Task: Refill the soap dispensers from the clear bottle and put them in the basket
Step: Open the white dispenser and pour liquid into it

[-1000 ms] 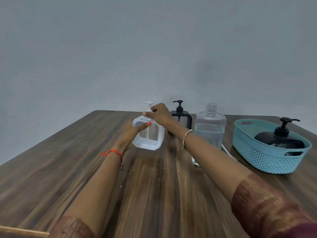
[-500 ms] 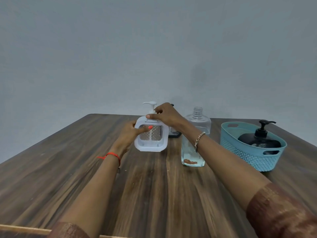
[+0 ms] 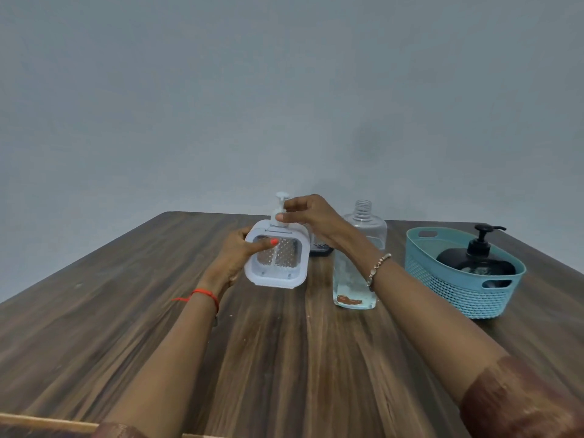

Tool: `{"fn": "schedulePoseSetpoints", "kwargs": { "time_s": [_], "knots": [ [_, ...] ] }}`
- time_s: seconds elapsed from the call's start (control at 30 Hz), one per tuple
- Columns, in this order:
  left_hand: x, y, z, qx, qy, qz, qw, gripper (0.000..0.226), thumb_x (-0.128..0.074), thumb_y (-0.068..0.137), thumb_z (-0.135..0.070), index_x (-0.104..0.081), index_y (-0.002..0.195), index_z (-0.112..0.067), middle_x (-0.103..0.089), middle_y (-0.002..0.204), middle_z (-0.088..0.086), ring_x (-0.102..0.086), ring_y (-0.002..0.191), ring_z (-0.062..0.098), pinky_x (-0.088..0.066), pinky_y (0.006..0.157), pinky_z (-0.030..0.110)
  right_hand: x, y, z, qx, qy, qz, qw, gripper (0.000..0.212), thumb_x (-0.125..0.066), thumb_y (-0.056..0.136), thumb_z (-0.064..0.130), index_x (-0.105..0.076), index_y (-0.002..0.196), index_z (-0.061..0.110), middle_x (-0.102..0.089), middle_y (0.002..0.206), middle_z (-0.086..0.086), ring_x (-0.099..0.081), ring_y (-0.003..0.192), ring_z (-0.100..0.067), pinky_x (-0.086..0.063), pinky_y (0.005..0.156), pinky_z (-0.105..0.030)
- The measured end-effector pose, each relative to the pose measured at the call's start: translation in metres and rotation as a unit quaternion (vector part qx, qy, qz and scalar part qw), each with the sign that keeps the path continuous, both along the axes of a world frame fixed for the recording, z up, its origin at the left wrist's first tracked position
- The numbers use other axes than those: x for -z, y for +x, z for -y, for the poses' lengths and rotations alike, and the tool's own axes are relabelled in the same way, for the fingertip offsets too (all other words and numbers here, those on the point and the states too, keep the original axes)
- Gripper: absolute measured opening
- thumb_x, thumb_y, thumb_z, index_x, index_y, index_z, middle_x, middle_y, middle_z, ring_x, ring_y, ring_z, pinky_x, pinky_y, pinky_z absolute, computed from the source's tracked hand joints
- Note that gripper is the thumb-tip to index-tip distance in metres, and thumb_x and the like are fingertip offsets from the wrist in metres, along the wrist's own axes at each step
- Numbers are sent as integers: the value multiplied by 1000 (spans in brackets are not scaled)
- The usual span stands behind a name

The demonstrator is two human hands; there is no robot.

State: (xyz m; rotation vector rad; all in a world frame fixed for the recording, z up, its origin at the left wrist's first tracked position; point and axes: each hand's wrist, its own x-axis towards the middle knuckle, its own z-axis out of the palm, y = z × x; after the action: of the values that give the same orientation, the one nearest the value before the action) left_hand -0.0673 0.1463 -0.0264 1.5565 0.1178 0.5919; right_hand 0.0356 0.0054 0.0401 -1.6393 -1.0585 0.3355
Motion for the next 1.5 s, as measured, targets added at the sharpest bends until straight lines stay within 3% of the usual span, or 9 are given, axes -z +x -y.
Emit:
{"fn": "schedulePoseSetpoints", "kwargs": {
  "time_s": [0.13, 0.3, 0.43, 0.5, 0.63, 0.9, 1.07, 1.33, 1.5],
  "knots": [
    [2, 1, 5, -37, -1, 13, 999, 21, -77, 69, -9, -69, 87, -11, -73, 74, 0, -68, 72, 19, -56, 66, 26, 13, -8, -8, 95, -3, 100, 990, 49, -80, 70, 29, -63, 80, -16, -54, 68, -18, -47, 59, -19, -34, 49, -15],
    [4, -3, 3, -46, 2, 12, 999, 21, -74, 72, -5, -68, 91, -9, -73, 79, 2, -68, 72, 17, -57, 69, 27, 5, -13, -3, 63, 0, -2, 998, 20, -66, 79, 4, -69, 96, -5, -67, 89, -9, -57, 67, -8, -46, 55, -10],
    [2, -5, 4, -54, -3, 15, 998, 19, -75, 71, -4, -68, 88, -9, -73, 75, 1, -68, 69, 16, -57, 67, 27, 7, -17, -2, 78, -1, 31, 996, 27, -71, 78, 18, -69, 98, 1, -69, 104, -13, -60, 70, -7, -45, 58, -12],
    [3, -6, 6, -56, 4, 12, 998, 18, -75, 71, -5, -68, 86, -10, -71, 79, 5, -67, 72, 19, -57, 72, 31, 10, -20, -6, 102, -21, 100, 990, 41, -78, 72, 33, -68, 92, -2, -68, 91, -17, -61, 70, -19, -41, 56, -15],
    [2, -7, 9, -59, 1, 16, 998, 18, -75, 71, -5, -67, 86, -11, -71, 77, 3, -68, 70, 17, -57, 69, 29, 6, -23, -7, 111, -20, 98, 989, 26, -79, 71, 28, -62, 66, 11, -57, 62, 0, -49, 52, -6, -37, 50, -12],
    [-4, -14, 10, -10, -19, 10, 1000, 43, -86, 53, -17, -70, 92, -10, -72, 87, 8, -65, 82, 26, -54, 82, 39, -5, -21, 5, -8, 14, 0, 1000, 32, -62, 84, -1, -62, 115, -3, -67, 107, -16, -62, 82, -13, -51, 75, -21],
    [-11, -18, 8, 34, -9, 23, 999, 39, -83, 52, -22, -73, 90, -16, -73, 91, 7, -67, 85, 23, -55, 84, 36, -11, -19, 11, -73, 16, 3, 997, 35, -55, 87, -5, -57, 122, -1, -62, 116, -17, -59, 100, -20, -45, 98, -32],
    [-13, -20, 6, 35, -7, 3, 999, 45, -84, 49, -24, -72, 90, -11, -72, 94, 12, -66, 87, 26, -55, 86, 39, -13, -20, 15, -106, 17, -24, 994, 32, -55, 87, -1, -58, 119, -5, -62, 116, -14, -60, 99, -20, -45, 98, -30],
    [-10, -17, 10, -9, -19, 3, 1000, 47, -88, 47, -21, -69, 87, -5, -69, 90, 17, -65, 83, 30, -54, 84, 42, -8, -25, 3, 74, -15, 142, 987, 46, -79, 70, 34, -67, 85, -8, -58, 72, -9, -48, 64, -16, -38, 65, -31]
  ]
}}
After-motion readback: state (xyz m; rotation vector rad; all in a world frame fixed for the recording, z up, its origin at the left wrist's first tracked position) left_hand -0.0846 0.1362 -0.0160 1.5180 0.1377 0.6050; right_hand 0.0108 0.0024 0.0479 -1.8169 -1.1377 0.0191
